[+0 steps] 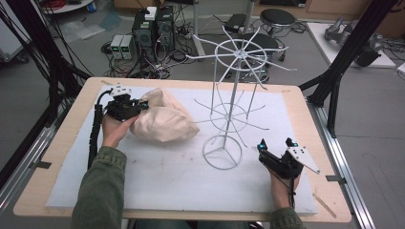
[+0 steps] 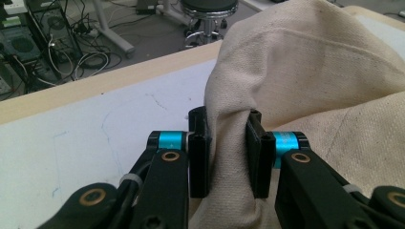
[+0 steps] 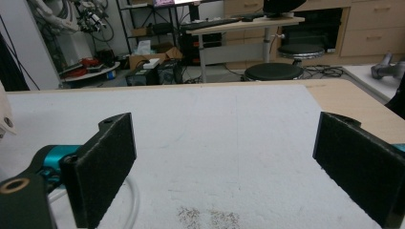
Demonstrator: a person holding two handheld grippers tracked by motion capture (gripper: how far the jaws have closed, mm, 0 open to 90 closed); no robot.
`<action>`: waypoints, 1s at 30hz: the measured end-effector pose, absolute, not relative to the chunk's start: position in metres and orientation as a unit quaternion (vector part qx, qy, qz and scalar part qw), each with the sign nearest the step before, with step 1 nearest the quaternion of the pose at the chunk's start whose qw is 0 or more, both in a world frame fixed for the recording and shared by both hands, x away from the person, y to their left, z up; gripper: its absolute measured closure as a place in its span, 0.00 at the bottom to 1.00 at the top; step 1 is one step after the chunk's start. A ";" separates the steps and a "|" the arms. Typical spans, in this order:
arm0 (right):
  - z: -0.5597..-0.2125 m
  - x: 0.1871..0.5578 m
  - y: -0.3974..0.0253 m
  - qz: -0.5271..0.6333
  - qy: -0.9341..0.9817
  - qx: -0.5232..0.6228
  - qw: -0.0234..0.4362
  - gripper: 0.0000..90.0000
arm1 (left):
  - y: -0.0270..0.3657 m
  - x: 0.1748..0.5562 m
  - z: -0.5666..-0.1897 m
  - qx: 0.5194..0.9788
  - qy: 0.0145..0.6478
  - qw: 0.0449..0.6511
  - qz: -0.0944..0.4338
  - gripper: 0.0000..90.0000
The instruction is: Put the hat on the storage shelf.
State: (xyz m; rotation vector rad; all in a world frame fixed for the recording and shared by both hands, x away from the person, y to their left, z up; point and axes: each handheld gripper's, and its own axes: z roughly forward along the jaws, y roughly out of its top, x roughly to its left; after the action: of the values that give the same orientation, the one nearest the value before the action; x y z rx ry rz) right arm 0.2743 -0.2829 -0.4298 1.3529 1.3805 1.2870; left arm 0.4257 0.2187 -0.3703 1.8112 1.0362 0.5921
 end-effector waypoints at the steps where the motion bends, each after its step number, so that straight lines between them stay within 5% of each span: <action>1: -0.430 0.274 -0.283 0.508 0.546 0.534 0.399 0.07 | 0.219 0.425 -0.369 0.737 0.422 0.469 0.241 0.83; 30: -0.430 0.275 -0.282 0.512 0.545 0.535 0.393 0.07 | 0.235 0.370 -0.310 0.667 0.347 0.620 0.224 0.83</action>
State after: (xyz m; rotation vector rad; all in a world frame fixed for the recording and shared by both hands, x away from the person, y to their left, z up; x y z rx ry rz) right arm 0.2752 -0.2824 -0.4302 1.3567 1.3842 1.3002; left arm 0.3700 0.2353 -0.3095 1.5334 0.7987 0.5142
